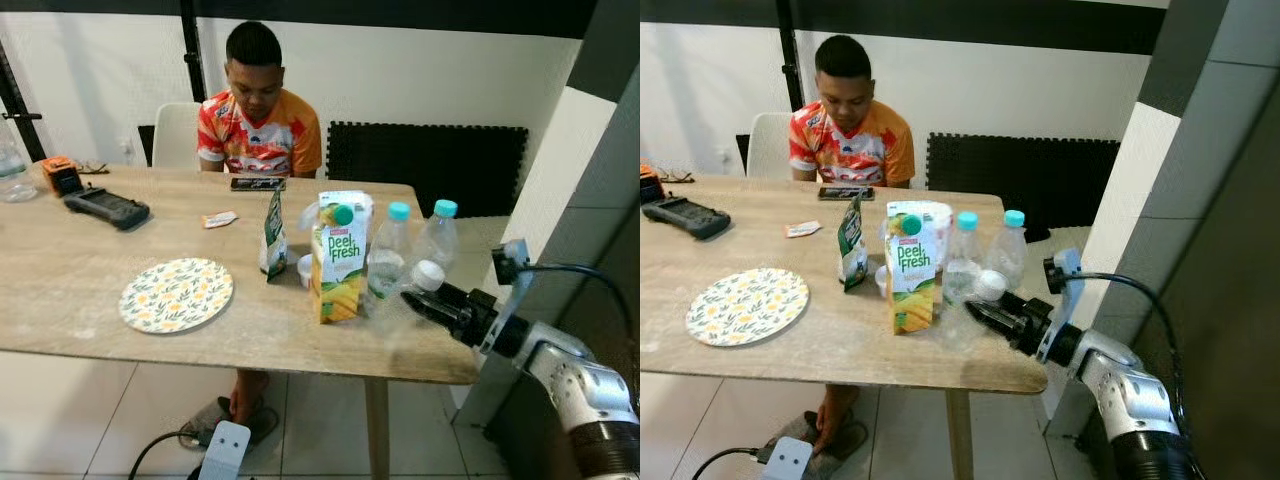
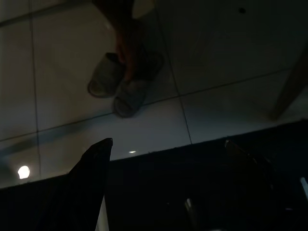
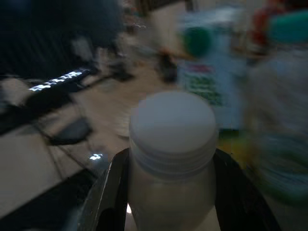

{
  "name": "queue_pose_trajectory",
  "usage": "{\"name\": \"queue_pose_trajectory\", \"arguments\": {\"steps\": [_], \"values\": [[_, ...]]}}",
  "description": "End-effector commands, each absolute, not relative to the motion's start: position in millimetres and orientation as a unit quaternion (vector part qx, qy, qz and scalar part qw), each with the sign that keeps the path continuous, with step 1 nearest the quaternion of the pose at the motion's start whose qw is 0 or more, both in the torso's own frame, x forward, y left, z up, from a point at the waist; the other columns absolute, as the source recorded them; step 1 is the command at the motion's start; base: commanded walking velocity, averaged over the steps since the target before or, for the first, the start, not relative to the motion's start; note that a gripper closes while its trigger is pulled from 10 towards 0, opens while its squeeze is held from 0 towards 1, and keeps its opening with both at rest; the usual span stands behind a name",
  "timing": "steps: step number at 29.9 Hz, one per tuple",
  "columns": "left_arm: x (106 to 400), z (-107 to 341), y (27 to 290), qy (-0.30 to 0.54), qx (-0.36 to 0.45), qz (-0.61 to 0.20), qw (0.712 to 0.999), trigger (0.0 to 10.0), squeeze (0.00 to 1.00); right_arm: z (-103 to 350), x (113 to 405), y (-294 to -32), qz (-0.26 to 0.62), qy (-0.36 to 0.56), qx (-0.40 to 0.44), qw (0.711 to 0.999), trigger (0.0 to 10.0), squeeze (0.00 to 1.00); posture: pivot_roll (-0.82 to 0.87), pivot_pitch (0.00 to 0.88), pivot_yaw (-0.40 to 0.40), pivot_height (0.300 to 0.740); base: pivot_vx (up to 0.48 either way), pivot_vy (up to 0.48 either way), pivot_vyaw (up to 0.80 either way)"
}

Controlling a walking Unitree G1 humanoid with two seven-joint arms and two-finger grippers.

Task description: Restocking fridge

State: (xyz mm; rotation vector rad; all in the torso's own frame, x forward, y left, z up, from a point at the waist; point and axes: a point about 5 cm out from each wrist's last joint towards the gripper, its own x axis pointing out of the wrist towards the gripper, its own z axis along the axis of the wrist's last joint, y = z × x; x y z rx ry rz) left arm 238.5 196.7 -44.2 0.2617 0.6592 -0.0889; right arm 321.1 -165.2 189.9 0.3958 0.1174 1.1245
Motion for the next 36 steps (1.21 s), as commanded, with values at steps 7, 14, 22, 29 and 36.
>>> {"name": "queue_pose_trajectory", "arguments": {"steps": [7, 14, 22, 29, 36], "values": [[234, -48, 196, 0.334, 0.132, -0.048, 0.932, 10.0, 0.0, 165, 282, -148, 0.639, 0.149, 0.163, 0.737, 0.0, 0.0, -0.05, 0.04, -0.063, 0.74, 0.0, 0.0, 0.0], [233, -48, 196, 0.335, 0.133, -0.048, 0.932, 10.0, 0.0, 111, 259, -147, 0.632, 0.281, 0.055, 0.72, 0.0, 0.0, -0.05, 0.041, -0.063, 0.74, 0.0, 0.0, 0.0], [234, -48, 197, 0.335, 0.133, -0.046, 0.932, 10.0, 0.0, 53, 253, -159, 0.564, 0.357, -0.063, 0.742, 0.0, 0.0, -0.05, 0.042, -0.061, 0.74, 0.0, 0.0, 0.0], [237, -45, 198, 0.326, 0.127, -0.032, 0.936, 10.0, 0.0, 8, 250, -170, 0.457, 0.383, -0.116, 0.794, 0.0, 0.0, -0.05, 0.041, -0.063, 0.74, 0.0, 0.0, 0.0], [251, -35, 202, 0.305, 0.091, 0.022, 0.948, 10.0, 0.0, -28, 246, -172, 0.27, 0.389, -0.01, 0.881, 0.0, 0.0, -0.04, 0.041, -0.067, 0.74, 0.0, 0.0, 0.0]]}}
